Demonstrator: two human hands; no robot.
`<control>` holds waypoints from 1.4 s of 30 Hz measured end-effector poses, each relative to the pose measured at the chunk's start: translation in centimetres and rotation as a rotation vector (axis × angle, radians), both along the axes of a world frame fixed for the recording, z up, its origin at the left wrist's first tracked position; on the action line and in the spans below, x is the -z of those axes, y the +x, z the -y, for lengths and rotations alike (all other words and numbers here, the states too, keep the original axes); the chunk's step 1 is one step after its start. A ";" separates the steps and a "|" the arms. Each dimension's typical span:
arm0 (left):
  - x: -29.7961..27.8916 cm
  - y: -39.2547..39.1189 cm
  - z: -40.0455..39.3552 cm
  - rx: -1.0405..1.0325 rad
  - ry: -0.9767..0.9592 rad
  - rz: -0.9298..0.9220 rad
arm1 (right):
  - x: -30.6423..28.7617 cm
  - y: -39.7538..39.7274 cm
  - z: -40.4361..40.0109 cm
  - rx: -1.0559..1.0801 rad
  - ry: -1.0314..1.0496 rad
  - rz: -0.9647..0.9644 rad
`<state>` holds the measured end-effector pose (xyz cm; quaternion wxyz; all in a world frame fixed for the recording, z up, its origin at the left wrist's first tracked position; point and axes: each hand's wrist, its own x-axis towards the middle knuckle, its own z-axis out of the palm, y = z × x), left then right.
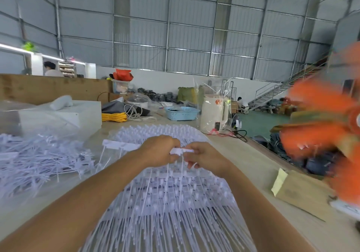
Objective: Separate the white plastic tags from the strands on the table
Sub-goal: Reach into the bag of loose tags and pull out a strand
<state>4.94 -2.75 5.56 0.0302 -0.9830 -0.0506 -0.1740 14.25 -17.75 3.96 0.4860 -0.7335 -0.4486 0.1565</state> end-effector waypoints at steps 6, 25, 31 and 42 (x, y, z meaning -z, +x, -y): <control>2.3 0.2 0.2 0.060 -0.054 0.006 | 1.4 -0.1 -0.5 -0.003 -0.044 -0.009; 4.2 -1.6 -1.5 0.223 -0.454 -0.057 | 4.6 -0.7 -2.0 0.020 0.145 0.471; 2.8 -2.2 -1.6 0.293 -0.763 0.002 | 2.9 -1.4 -1.1 -0.058 0.261 0.581; 1.8 -3.0 -1.8 0.315 -0.798 0.109 | 2.1 1.5 3.1 0.297 0.624 -0.338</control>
